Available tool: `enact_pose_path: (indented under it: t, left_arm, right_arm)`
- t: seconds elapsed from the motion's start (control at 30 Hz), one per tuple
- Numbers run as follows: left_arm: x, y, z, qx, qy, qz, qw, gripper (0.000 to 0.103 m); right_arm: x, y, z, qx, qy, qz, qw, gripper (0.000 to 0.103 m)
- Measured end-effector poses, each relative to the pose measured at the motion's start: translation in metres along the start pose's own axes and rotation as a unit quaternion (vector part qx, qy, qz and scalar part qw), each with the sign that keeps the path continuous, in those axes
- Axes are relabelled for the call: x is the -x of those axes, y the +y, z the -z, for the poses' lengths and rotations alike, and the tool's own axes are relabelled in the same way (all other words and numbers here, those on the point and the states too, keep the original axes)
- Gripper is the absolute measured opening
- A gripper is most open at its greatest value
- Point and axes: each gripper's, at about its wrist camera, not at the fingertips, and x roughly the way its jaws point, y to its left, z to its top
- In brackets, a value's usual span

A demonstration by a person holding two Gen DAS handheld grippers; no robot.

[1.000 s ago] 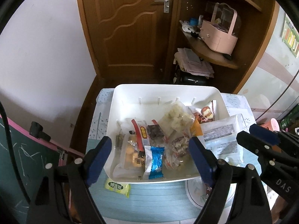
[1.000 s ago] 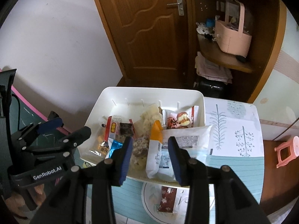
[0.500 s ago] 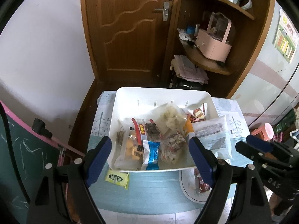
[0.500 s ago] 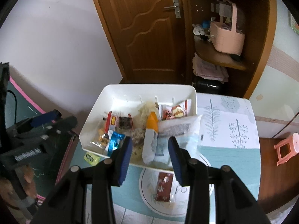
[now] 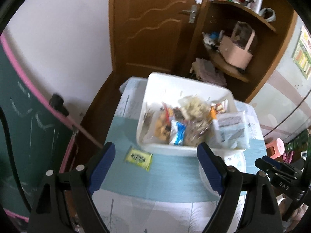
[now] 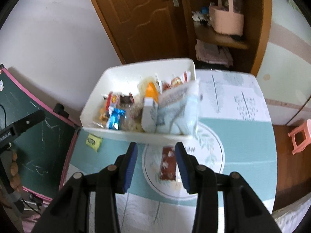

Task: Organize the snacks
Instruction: 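Move left tool to the yellow-green pack while right tool reaches the brown bar, then grasp the yellow-green pack with left tool while right tool grasps the brown bar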

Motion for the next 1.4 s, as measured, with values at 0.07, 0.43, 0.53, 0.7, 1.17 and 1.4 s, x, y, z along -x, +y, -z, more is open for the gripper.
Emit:
enact_pose_path:
  t: [0.07,0.43,0.53,0.7,1.17,1.4]
  left_arm:
    - [-0.012,0.006,0.012,0.004,0.02,-0.011,0.9997,0.086]
    - [-0.083,0.026,0.061,-0.012,0.105,-0.037,0.9937,0.086]
    - [-0.1,0.029,0.064,-0.018,0.118,-0.032,0.9924,0.086]
    - [-0.128,0.032,0.063,-0.022,0.128,-0.019,0.9914,0.086]
    - [-0.192,0.04,0.051,-0.021,0.133,-0.023,0.9907,0.086]
    - [-0.204,0.038,0.051,-0.031,0.131,-0.028,0.9905,0.076]
  right_arm:
    - [-0.011,-0.007,0.012,-0.008,0.017,0.008,1.0,0.044]
    - [-0.062,-0.02,0.05,-0.028,0.09,0.023,0.995,0.044]
    - [-0.076,-0.021,0.052,-0.033,0.102,0.022,0.994,0.044]
    - [-0.098,-0.021,0.053,-0.039,0.117,0.021,0.992,0.045]
    - [-0.141,-0.008,0.046,-0.032,0.117,0.037,0.992,0.055]
    - [-0.153,0.01,0.054,0.012,0.097,0.074,0.992,0.057]
